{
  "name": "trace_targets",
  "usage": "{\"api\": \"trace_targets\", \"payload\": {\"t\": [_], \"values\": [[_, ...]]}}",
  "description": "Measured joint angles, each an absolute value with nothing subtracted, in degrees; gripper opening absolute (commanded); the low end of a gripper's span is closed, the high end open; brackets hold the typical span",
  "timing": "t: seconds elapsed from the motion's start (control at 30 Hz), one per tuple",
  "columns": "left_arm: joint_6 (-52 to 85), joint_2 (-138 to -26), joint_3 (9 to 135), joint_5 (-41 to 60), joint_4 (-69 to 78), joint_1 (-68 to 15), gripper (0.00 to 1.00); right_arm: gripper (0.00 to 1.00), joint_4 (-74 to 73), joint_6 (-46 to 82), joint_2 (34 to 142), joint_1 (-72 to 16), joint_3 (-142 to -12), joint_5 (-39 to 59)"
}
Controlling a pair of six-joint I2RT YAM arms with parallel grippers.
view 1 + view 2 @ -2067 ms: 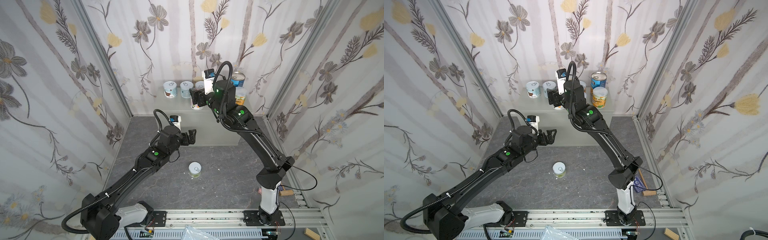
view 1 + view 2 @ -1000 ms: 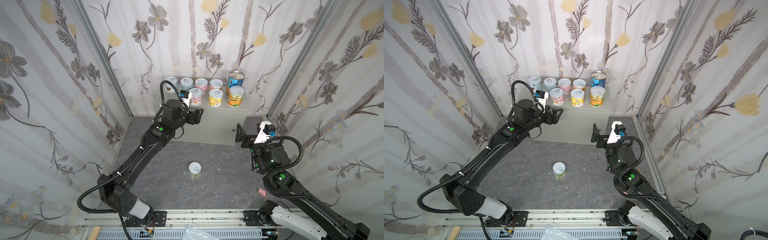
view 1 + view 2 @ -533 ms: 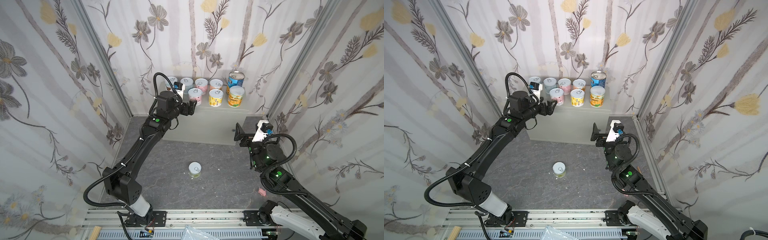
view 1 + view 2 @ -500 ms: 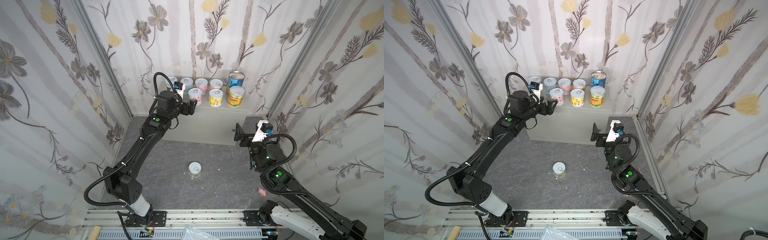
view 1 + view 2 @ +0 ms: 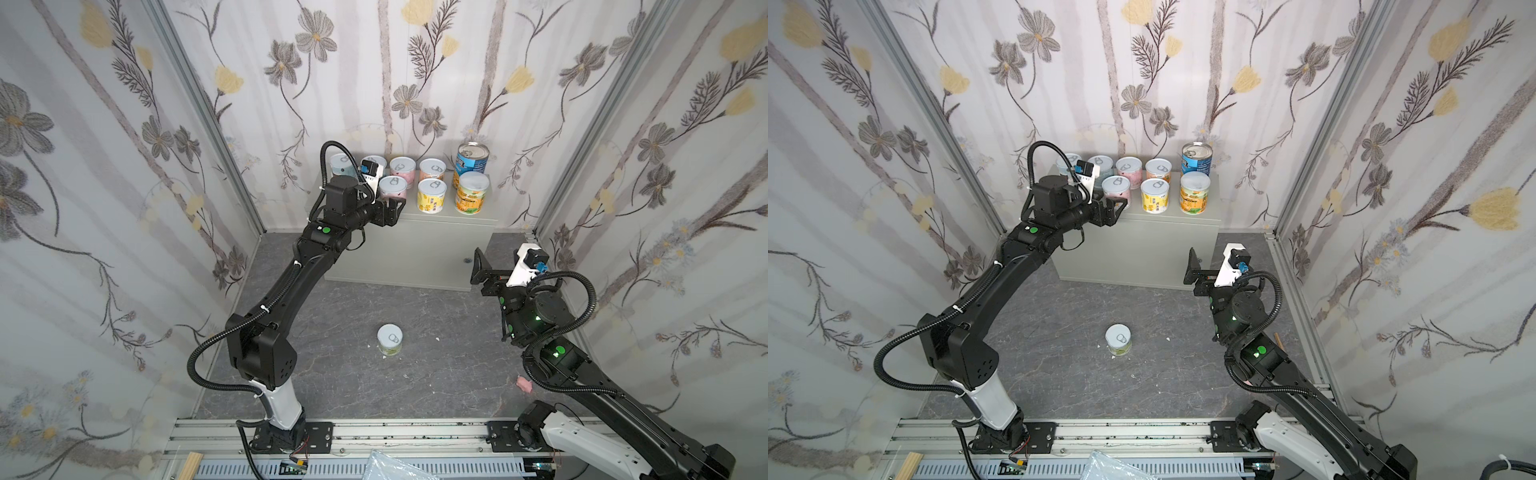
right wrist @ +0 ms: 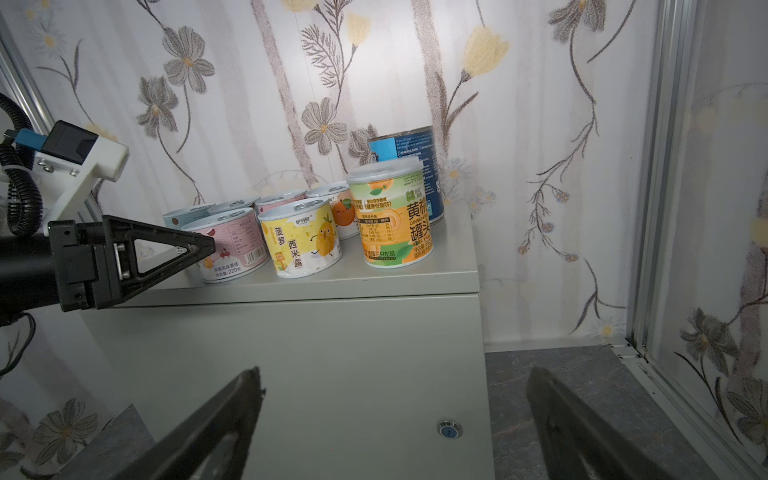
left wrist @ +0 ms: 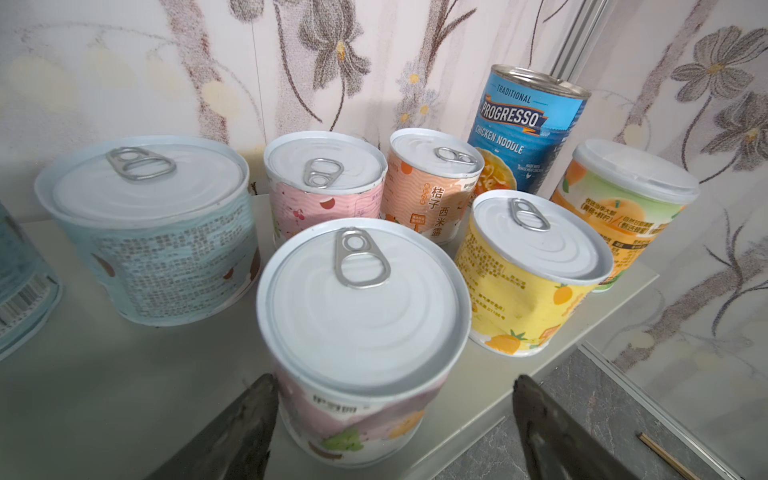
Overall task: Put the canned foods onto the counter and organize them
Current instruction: 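Open and draw back the right gripper while the left gripper hovers over cans, then lower the open left gripper over the green-labelled floor can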
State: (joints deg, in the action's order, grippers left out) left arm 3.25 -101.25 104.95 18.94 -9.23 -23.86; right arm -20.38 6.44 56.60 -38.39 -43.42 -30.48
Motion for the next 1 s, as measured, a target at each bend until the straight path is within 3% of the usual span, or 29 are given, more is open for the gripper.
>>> {"api": "trace_targets", "payload": {"t": [0.7,0.83,1.0], "values": [[5.0,-103.2,107.0,21.0,-9.2,-23.9,0.9,1.0,-20.3,6.6,56.0,-38.4,-41.7,-31.7],[5.2,-100.2,104.5,19.0,-9.3,-23.9,1.0,1.0,-20.3,7.7,56.0,-37.7,-41.7,-31.4],[6.6,-91.6,98.2,15.9,-9.1,-24.1,1.0,1.0,-18.5,10.2,57.8,-35.3,-41.7,-27.9]]}}
